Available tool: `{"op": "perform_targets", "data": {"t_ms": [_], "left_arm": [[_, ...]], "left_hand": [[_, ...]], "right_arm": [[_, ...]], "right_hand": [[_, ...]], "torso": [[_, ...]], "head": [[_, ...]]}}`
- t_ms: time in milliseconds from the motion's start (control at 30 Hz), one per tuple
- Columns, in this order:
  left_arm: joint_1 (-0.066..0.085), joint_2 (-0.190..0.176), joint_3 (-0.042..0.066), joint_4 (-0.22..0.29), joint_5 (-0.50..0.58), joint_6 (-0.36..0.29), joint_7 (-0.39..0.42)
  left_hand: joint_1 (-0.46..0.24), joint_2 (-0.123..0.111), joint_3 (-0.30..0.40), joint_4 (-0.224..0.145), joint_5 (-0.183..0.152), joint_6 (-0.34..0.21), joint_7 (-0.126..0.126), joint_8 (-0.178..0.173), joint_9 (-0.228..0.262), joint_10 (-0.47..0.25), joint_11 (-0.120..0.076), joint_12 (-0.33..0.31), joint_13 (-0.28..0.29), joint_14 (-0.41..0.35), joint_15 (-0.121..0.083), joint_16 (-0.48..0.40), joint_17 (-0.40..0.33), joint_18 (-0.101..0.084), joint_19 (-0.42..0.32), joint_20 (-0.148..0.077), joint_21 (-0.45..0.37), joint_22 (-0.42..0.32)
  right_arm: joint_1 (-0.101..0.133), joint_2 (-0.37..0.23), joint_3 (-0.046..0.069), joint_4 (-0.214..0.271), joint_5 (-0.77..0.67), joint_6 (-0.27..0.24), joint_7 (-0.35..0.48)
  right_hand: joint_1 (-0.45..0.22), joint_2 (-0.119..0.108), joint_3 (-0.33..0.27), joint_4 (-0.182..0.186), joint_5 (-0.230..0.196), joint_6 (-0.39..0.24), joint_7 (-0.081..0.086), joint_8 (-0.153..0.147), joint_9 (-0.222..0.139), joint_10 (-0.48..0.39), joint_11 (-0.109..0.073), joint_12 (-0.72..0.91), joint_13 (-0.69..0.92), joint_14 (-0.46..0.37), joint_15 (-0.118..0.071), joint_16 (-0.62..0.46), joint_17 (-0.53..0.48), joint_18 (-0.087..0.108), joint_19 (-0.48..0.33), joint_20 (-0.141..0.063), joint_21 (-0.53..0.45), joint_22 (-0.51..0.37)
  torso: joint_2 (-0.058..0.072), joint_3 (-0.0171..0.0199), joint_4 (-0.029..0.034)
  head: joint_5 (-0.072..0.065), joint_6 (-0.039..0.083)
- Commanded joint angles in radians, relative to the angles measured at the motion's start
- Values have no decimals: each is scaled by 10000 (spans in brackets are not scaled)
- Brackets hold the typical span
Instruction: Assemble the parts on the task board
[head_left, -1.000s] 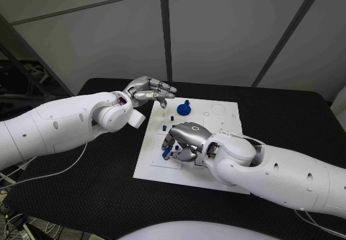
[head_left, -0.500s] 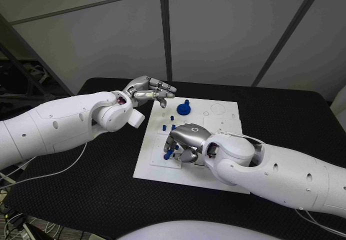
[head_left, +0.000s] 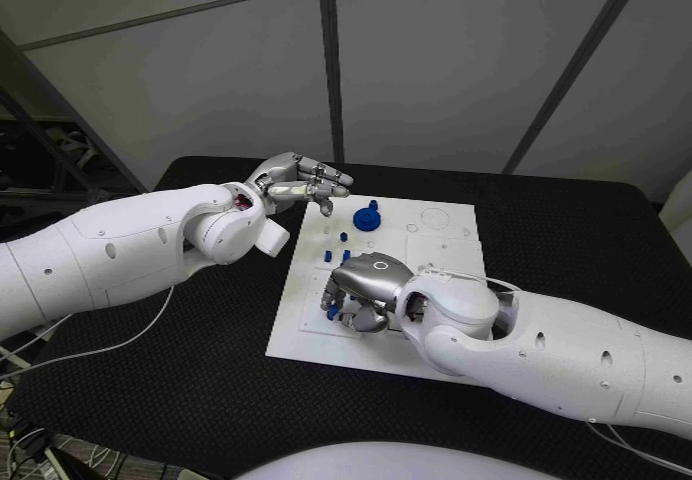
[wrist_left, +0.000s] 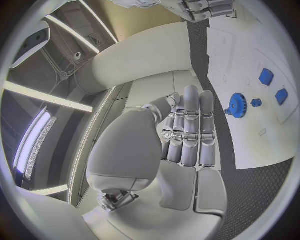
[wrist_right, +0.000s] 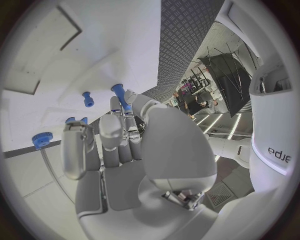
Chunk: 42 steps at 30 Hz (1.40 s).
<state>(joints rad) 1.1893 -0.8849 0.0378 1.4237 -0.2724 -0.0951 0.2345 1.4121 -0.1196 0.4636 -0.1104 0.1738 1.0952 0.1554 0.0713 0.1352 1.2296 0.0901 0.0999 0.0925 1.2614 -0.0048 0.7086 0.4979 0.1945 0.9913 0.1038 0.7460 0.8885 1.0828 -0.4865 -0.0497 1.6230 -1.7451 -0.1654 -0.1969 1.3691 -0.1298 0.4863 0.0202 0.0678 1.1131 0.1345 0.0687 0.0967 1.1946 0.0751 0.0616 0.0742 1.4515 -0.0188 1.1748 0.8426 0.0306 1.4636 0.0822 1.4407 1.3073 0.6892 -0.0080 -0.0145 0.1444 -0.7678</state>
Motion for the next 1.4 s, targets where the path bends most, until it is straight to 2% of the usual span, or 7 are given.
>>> {"op": "perform_targets", "data": {"t_ms": [33, 533, 833, 933, 1033, 1200, 1400], "left_arm": [[12, 11, 6, 2, 38, 107, -10], [12, 11, 6, -16, 38, 176, -88], [10, -34, 3, -36, 38, 181, -103], [9, -57, 2, -27, 38, 181, -102], [8, -109, -3, -15, 38, 167, -99], [5, -183, -32, 6, 38, 152, -95], [-4, -187, -88, 4, 38, 153, -88]], "left_hand": [[-67, 60, -24, -24, -22, -53, 35, -39, -12, -70, -26, -21, 17, 50, 54, -55, -15, -116, -52, 3, -40, 7], [-84, 74, -34, -25, -22, -53, 38, -39, -11, -75, -23, -20, 22, 58, 57, -74, -18, -116, -51, 6, -49, 7], [-84, 74, -34, -25, -22, -53, 38, -39, -11, -75, -23, -20, 22, 58, 57, -74, -18, -116, -51, 6, -49, 7], [-84, 74, -34, -25, -22, -53, 38, -39, -11, -75, -23, -20, 22, 58, 57, -74, -18, -116, -51, 6, -49, 7], [-84, 74, -34, -25, -22, -53, 38, -39, -11, -75, -23, -20, 22, 58, 57, -74, -18, -116, -51, 6, -49, 7], [-84, 74, -34, -25, -22, -53, 38, -39, -11, -75, -23, -20, 22, 58, 57, -74, -18, -116, -51, 6, -49, 7], [-84, 74, -34, -25, -22, -53, 38, -39, -11, -75, -23, -20, 22, 58, 57, -74, -18, -116, -51, 6, -49, 7]], "right_arm": [[-26, 25, -56, -62, -118, -242, -14], [-26, -51, -79, 11, 14, -1460, 259], [-32, -980, -70, 734, 700, -2863, 874], [-25, -1559, -53, 1100, 1058, -2830, 816], [-16, -2506, 182, 1583, 2057, -2690, 421], [-10, -3953, 442, 2231, 3631, -2819, -449], [-11, -5299, 540, 2765, 4306, -2587, -1933]], "right_hand": [[-183, -347, -161, 78, -118, -550, 81, -83, -190, -714, 149, -26, -98, -62, 194, -154, -252, 96, 275, 151, -244, 1366], [4, -545, -1181, 150, -160, -1694, -215, -67, -323, -2173, 422, -5, -61, -158, 379, -384, -694, 225, 47, 396, -791, 954], [458, -681, -1971, 581, -155, -1849, -228, -33, -297, -2467, 475, 80, 18, -244, 441, -640, -1144, 327, -119, 476, -1232, 619], [480, -614, -2035, 701, -153, -1701, -129, 17, -272, -2122, 396, 216, 96, -248, 392, -674, -1199, 340, -134, 446, -1286, 581], [203, -387, -2040, 1008, -154, -1161, 199, 209, -188, -714, 145, 807, 387, -130, 213, -457, -858, 261, 35, 304, -965, 840], [-452, -436, -2175, 1601, -146, -381, -252, 532, 98, 1183, -390, 1580, 910, 291, -209, 629, 836, -36, 608, -62, 257, 1807], [-1288, -640, -2768, 2262, -99, 25, -649, 846, 841, 2462, -838, 3578, 2822, 359, -615, 1074, 1406, -198, 887, -464, 890, 2314]], "torso": [[-7, -2, 2], [2, 7, -1], [-15, -1, -6], [-25, -13, -11], [-24, -6, -32], [-65, -13, -127], [-105, -53, -225]], "head": [[6, 7], [-3, 58], [-82, 118], [-158, 142], [-391, 222], [-747, 298], [-1129, 327]]}}
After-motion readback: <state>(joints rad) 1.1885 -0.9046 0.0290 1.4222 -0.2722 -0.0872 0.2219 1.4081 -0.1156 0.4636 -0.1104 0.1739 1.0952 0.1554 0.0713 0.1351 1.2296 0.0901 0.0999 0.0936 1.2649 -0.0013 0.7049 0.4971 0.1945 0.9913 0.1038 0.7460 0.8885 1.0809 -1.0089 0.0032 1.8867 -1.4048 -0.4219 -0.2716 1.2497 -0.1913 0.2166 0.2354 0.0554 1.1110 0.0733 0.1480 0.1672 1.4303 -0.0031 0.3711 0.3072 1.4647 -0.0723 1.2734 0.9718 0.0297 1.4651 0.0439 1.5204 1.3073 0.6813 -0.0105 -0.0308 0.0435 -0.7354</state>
